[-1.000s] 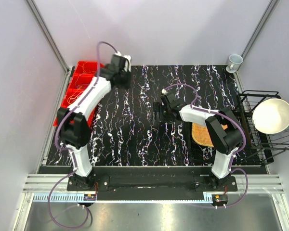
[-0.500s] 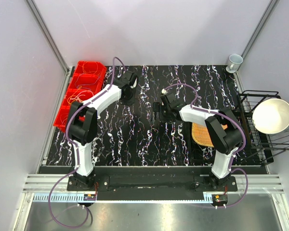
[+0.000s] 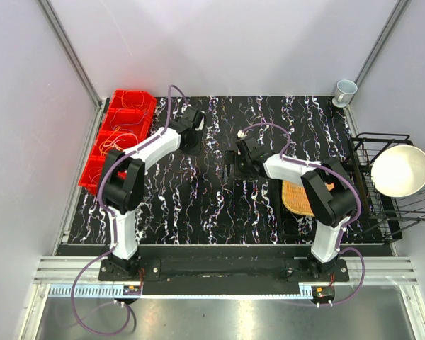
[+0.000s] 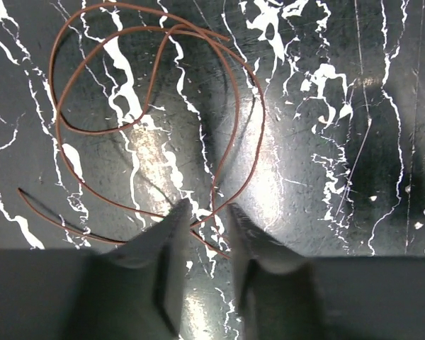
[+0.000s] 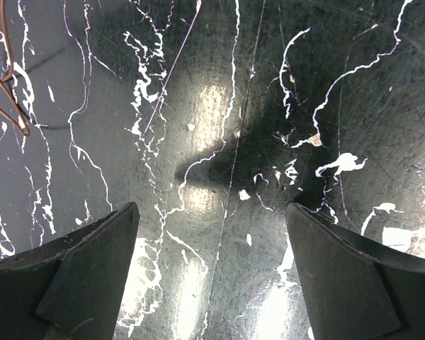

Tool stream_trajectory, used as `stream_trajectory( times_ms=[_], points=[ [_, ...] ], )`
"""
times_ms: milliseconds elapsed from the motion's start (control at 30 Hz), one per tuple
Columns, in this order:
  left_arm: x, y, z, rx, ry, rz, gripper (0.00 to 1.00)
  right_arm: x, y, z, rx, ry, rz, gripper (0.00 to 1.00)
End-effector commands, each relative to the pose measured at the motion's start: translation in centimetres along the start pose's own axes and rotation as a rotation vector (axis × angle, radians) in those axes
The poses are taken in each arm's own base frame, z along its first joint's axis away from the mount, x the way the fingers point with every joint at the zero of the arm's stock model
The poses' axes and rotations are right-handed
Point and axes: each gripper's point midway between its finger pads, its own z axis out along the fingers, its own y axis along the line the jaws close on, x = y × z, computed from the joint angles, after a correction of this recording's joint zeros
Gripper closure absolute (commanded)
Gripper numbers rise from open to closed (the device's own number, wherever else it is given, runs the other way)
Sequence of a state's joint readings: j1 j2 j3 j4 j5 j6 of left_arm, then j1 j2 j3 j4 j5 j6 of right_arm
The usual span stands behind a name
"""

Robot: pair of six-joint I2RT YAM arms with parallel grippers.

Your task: Untangle the cables

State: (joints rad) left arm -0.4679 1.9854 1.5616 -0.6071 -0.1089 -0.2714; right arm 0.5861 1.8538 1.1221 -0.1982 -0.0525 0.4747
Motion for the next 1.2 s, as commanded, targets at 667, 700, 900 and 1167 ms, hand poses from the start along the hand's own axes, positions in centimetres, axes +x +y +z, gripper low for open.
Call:
stream_trajectory(
  times_ms=[667, 700, 900, 1167],
  points=[
    [-1.2, -1.1, 3.1, -0.065, -0.056, 0.046, 0.40, 6.2, -2.8, 1.6, 0.069, 0.215, 0.021, 0.09],
    [-1.4, -1.1, 3.1, -0.071, -0.062, 0.046, 0.40, 6.3, -2.7, 1.6, 0.068, 0.216, 0.021, 0.09],
    [-1.9, -0.9, 3.9, -0.104, -0.072, 0.048, 0.44, 6.3, -2.7, 1.7, 0.067, 0.216, 0.023, 0.09],
    [-2.2, -1.2, 4.8, -0.125, -0.084, 0.051, 0.64, 6.3, -2.6, 1.8, 0.063, 0.222, 0.021, 0.09]
  ],
)
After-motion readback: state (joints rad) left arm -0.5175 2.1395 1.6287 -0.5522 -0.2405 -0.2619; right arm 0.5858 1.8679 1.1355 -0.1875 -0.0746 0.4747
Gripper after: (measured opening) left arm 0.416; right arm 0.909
